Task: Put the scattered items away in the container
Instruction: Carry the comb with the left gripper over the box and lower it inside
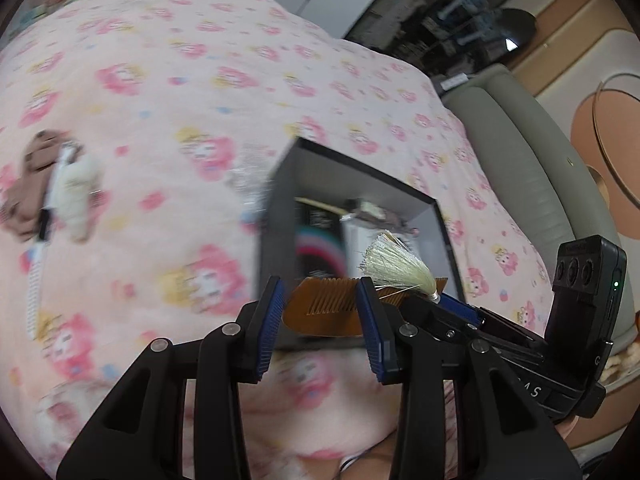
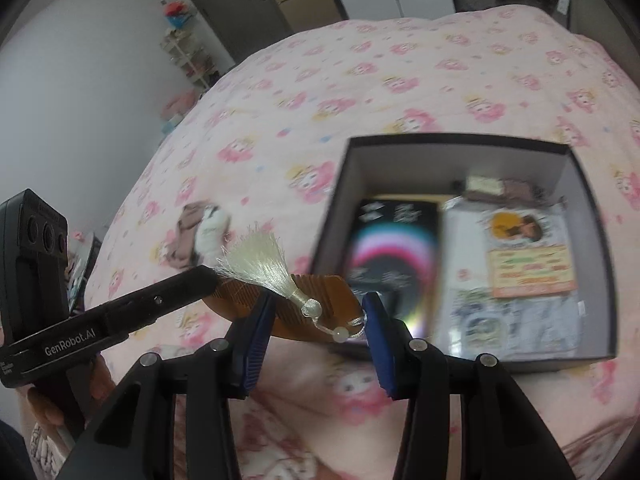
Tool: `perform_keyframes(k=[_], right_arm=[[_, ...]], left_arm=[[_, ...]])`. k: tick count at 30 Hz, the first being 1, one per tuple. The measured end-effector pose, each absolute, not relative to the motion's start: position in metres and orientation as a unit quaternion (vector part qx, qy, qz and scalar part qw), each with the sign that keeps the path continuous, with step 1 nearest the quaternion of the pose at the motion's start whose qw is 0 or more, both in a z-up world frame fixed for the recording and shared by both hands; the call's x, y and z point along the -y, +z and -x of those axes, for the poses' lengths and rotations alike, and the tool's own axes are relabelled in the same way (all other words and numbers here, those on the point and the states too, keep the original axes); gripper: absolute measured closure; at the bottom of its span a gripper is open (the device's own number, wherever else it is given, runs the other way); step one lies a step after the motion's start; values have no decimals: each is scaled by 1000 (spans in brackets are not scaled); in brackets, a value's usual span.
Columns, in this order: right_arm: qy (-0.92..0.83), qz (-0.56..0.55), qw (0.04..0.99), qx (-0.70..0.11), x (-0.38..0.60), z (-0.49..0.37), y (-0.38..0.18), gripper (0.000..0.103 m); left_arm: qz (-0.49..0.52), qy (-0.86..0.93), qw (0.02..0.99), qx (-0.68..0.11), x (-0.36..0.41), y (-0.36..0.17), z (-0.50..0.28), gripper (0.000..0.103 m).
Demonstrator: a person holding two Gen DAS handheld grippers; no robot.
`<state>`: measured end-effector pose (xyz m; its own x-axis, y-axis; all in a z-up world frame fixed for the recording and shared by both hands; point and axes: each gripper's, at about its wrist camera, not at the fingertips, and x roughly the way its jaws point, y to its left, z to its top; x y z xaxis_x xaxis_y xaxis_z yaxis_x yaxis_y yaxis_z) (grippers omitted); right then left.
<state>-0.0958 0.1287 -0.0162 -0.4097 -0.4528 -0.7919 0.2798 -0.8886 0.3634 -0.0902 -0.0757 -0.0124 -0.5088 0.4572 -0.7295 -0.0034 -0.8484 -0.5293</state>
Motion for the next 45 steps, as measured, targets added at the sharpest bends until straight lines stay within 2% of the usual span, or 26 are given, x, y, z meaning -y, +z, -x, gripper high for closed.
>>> perform_keyframes(k=[7,14,23,26,30,38,45], right_arm=[[-840,-511,170,64,-202,153,-38,61],[-807,-561,140,121,-254,182,-94,61],[-787,-595,112,118,-257,200,-119,61],[-797,-582,108,119,-259,194,-112,61],[-827,-545,92,107,-262,186,-94,61],[-805,-573,105,114,-259,186,-105,61],[-806,-572,104,111,-255,187,-104,61]], left_arm=[[521,798,179,246,-8,-49,153,66],[564,778,164,224,-52,-90,187,66],[602,755,139,219,-59,-118,206,66],[594,756,140,236,-49,-114,201,66],[598,754,158,221,-56,-110,193,66],[603,737,185,244,-74,-119,205,66],[613,728,167,255,-63,-118,194,66]])
